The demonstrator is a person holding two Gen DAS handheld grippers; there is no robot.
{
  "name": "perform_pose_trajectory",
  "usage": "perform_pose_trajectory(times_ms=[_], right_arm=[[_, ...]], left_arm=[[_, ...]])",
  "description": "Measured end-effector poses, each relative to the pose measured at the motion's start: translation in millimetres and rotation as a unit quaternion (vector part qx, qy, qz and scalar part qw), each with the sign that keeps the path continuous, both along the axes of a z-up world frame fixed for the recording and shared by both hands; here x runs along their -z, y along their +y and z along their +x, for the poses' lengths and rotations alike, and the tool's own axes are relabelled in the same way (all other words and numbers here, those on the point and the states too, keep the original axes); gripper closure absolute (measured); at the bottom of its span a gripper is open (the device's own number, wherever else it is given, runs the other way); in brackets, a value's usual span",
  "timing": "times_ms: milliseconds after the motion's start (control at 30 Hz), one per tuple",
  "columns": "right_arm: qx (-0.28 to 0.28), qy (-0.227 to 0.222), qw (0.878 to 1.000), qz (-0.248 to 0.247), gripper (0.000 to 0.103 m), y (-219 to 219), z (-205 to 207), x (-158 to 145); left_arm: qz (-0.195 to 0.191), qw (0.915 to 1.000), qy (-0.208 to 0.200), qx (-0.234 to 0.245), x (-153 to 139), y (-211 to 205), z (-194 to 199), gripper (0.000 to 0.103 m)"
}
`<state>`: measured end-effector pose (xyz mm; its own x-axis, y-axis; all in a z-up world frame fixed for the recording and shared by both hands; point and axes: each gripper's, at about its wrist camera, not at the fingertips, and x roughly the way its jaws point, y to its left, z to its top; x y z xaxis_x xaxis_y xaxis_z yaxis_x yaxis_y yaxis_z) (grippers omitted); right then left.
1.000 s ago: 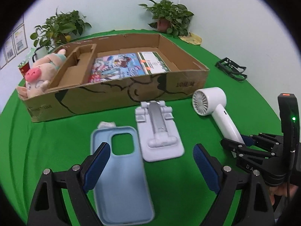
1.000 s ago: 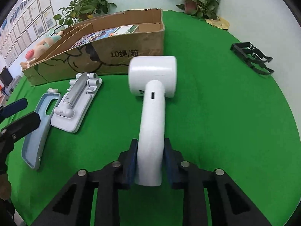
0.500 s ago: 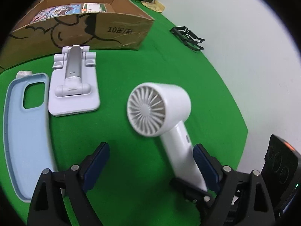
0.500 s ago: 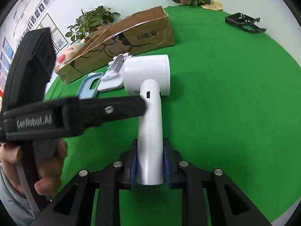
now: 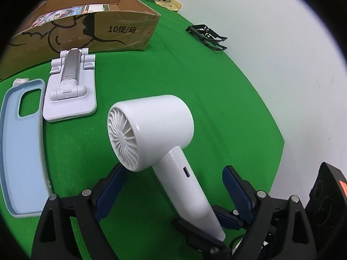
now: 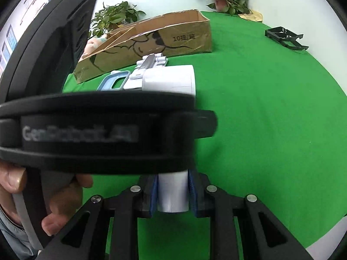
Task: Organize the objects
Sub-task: 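Grasp the white hair dryer handle with the right gripper and lift it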
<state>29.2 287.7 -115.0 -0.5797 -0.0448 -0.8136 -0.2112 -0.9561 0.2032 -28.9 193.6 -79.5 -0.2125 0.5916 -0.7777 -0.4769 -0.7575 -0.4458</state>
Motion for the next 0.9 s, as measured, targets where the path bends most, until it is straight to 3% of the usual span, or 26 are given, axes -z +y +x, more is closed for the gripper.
perform_pose_trajectory(times_ms=[367, 467, 567, 700, 900], right_arm=[[-0.015, -0.014, 0.999, -0.030, 0.081, -6, 15, -3], [-0.024, -0.015, 0.999, -0.026, 0.080, -14, 16, -4], [-0.023, -0.013, 0.999, -0.030, 0.080, -18, 13, -3], [-0.026, -0.010, 0.999, -0.030, 0.081, -24, 8, -3], [-0.026, 0.000, 1.000, -0.017, 0.082, -29, 6, -7]], left_arm=[[-0.045, 0.9977, 0.051, -0.006, 3, 4, 29, 0.022], [-0.053, 0.9968, 0.057, -0.017, 3, 2, 33, 0.032], [-0.068, 0.9953, 0.061, -0.031, 3, -3, 33, 0.051], [-0.067, 0.9957, 0.058, -0.028, 3, -8, 31, 0.059], [-0.063, 0.9955, 0.058, -0.039, -2, -11, 27, 0.060]])
